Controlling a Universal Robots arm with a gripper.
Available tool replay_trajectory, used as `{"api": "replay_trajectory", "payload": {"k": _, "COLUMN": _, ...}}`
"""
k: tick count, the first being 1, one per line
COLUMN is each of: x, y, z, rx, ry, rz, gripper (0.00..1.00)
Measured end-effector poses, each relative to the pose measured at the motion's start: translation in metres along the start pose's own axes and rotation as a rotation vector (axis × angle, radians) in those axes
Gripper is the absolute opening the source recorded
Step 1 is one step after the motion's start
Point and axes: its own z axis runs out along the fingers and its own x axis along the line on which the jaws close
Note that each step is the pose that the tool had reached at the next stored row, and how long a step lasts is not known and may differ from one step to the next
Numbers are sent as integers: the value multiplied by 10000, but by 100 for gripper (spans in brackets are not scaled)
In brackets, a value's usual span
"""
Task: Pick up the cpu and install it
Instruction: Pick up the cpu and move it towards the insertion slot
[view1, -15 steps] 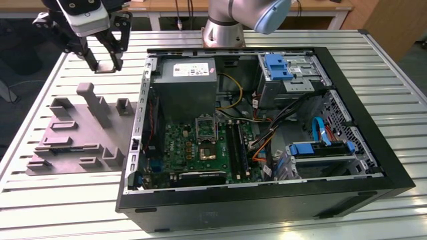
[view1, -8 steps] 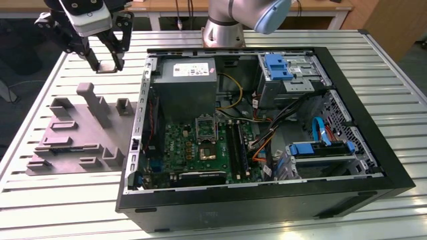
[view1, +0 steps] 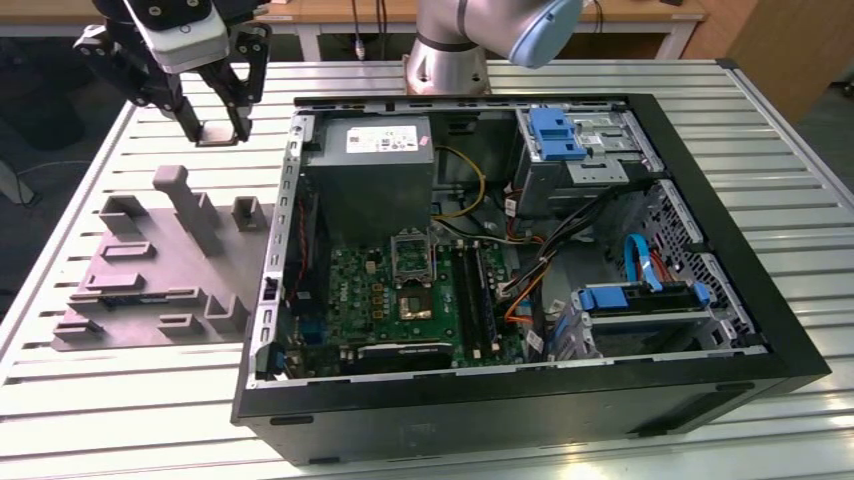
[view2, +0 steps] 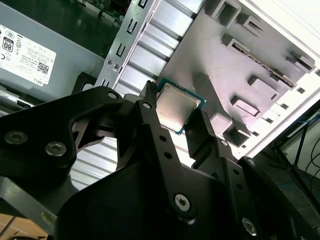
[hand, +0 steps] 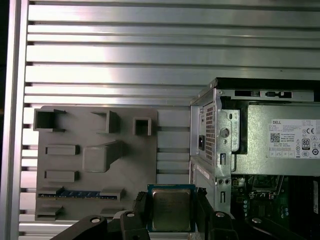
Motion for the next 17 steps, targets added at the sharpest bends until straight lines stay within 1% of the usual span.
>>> {"api": "replay_trajectory", "payload": {"k": 17, "x": -62, "y": 0, "z": 2, "rx": 0, "ry": 0, "rz": 0, "gripper": 47}}
